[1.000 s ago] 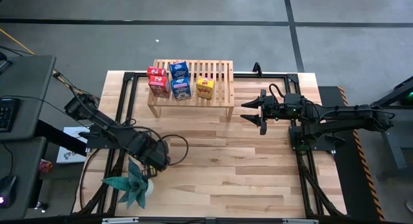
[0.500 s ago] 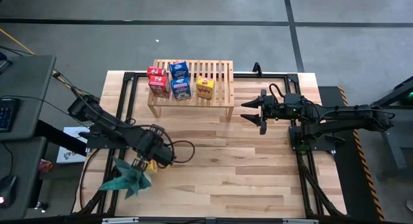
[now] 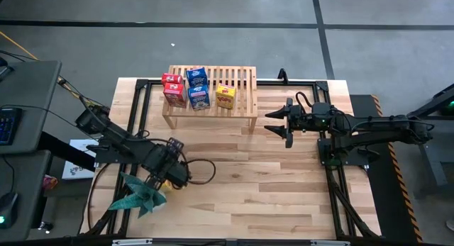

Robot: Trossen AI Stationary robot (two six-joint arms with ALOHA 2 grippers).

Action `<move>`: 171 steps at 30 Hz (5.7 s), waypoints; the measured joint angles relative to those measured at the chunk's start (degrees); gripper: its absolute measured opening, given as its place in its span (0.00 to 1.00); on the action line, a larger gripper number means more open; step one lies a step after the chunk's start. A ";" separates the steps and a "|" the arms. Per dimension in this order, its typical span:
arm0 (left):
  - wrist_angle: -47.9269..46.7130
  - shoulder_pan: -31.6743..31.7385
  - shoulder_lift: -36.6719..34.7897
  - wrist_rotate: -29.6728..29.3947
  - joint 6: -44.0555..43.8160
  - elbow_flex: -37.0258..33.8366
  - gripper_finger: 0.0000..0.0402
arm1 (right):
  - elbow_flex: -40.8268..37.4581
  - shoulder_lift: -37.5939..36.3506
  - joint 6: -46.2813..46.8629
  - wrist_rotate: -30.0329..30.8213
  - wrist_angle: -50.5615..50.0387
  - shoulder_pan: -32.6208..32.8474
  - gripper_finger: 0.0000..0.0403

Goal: Stack cereal on shelf
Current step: Put the yellow cereal box on the shelf aligned with the other yellow cereal box

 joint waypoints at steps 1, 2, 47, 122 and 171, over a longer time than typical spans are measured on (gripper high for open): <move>-0.04 -0.50 -0.01 -0.33 -1.26 0.53 0.67 | 0.00 0.00 0.01 0.00 0.00 -0.02 0.54; -0.04 -0.86 -0.01 -0.40 -3.44 0.88 0.67 | 0.00 0.00 0.01 0.00 0.00 -0.02 0.54; 7.41 -0.22 -0.08 12.51 -97.96 -9.93 0.66 | 0.00 0.00 3.45 -0.90 -5.62 -0.01 0.54; 18.51 5.52 -0.42 -17.99 -55.82 11.15 0.29 | 0.00 0.50 3.52 -7.10 0.37 0.44 0.54; 42.03 5.37 0.69 -22.87 -15.76 8.26 0.28 | 34.99 40.59 -12.16 12.09 -16.52 20.64 0.77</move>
